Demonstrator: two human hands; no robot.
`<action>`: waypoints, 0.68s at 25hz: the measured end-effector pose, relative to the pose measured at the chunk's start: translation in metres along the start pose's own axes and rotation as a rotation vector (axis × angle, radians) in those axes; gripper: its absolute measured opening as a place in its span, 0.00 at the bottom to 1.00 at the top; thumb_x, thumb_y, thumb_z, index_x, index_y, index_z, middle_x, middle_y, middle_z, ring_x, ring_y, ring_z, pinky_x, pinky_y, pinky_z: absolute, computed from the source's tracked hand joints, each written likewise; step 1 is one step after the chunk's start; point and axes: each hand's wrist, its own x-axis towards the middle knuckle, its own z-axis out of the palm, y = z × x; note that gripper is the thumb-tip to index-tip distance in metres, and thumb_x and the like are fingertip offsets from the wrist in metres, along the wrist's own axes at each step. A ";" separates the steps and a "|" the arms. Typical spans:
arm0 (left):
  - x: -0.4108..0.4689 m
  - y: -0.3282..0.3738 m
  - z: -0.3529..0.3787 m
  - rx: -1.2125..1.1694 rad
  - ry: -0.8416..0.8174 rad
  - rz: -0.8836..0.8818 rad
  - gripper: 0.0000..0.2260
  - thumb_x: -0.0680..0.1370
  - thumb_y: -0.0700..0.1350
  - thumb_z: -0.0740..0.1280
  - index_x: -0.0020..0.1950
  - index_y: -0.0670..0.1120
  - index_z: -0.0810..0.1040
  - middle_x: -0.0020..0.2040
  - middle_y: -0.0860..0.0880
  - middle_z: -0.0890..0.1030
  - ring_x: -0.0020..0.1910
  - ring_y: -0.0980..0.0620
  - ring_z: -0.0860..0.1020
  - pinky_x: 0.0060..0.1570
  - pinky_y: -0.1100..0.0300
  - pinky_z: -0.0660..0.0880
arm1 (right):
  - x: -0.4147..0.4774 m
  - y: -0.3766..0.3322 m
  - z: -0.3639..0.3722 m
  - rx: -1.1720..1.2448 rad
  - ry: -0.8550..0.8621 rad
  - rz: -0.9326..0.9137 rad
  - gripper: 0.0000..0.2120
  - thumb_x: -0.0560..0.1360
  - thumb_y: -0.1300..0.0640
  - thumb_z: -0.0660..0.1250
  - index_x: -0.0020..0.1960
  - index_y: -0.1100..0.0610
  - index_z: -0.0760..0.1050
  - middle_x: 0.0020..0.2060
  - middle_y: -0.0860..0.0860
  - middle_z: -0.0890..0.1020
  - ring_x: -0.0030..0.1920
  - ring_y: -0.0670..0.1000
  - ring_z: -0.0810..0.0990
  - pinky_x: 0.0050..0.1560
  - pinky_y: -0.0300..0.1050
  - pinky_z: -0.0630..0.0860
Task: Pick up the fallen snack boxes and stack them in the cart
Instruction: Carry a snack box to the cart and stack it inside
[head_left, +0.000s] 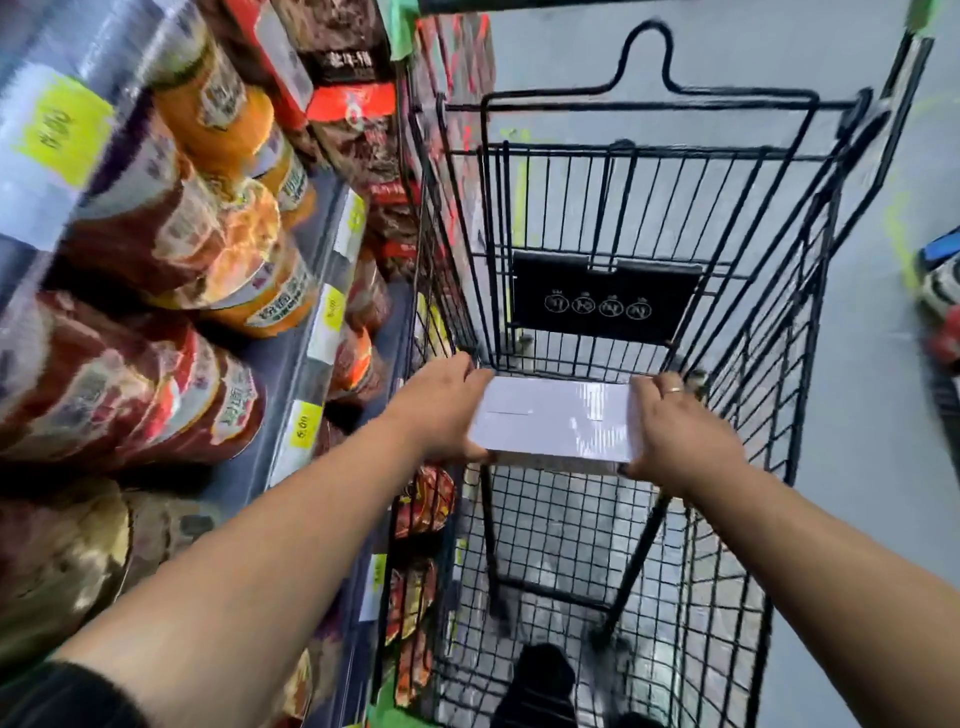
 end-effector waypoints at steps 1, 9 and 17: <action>0.014 -0.005 0.005 0.032 0.004 0.017 0.44 0.65 0.65 0.73 0.73 0.47 0.62 0.63 0.45 0.69 0.62 0.44 0.68 0.68 0.49 0.66 | 0.013 -0.001 0.006 0.010 -0.017 0.023 0.46 0.63 0.46 0.78 0.71 0.55 0.56 0.63 0.56 0.66 0.55 0.57 0.76 0.52 0.54 0.79; 0.110 -0.028 0.067 0.307 -0.047 0.025 0.35 0.70 0.62 0.70 0.69 0.45 0.64 0.63 0.45 0.71 0.66 0.44 0.69 0.76 0.43 0.46 | 0.112 -0.007 0.085 0.097 0.010 0.118 0.17 0.74 0.60 0.62 0.59 0.57 0.61 0.54 0.58 0.67 0.39 0.60 0.77 0.36 0.54 0.75; 0.170 -0.044 0.106 0.289 0.020 -0.092 0.24 0.74 0.49 0.64 0.69 0.45 0.66 0.64 0.45 0.72 0.66 0.42 0.70 0.74 0.42 0.50 | 0.175 -0.004 0.113 0.078 0.064 0.142 0.21 0.72 0.60 0.64 0.61 0.59 0.60 0.57 0.60 0.66 0.43 0.63 0.78 0.36 0.53 0.74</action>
